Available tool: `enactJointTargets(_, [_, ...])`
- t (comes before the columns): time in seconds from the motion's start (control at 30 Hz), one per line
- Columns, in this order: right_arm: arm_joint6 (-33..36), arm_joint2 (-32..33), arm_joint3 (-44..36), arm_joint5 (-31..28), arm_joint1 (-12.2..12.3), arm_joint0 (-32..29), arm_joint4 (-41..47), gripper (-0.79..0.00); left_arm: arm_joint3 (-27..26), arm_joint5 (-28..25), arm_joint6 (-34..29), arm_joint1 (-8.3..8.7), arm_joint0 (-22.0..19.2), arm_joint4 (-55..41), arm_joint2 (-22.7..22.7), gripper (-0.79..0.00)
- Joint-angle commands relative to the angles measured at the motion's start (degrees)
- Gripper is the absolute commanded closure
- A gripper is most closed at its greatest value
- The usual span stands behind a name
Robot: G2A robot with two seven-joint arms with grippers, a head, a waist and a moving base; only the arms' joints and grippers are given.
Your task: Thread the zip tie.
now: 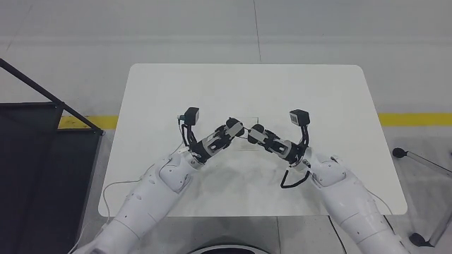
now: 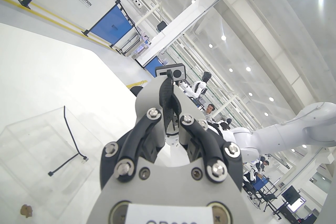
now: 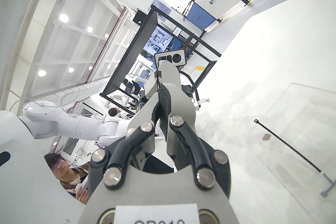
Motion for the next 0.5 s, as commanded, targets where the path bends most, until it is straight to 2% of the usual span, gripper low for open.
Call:
enactJointTargets(0.0, [-0.6, 0.3, 0.1, 0.1, 0.0, 0.0, -0.2, -0.785, 0.1, 0.0, -0.1, 0.05, 0.0, 0.1, -0.3, 0.0])
enactJointTargets(0.23, [-3.0, 4.2, -1.2, 0.5, 0.7, -0.9, -4.9, -0.785, -0.1, 0.0, -0.4, 0.82, 1.0, -0.2, -3.0, 0.0])
enactJointTargets(0.47, [-5.2, 8.9, -9.8, 7.0, 2.1, -4.0, -16.9, -0.785, -1.3, 0.2, -2.2, 2.17, 3.7, -0.5, -7.6, 0.0])
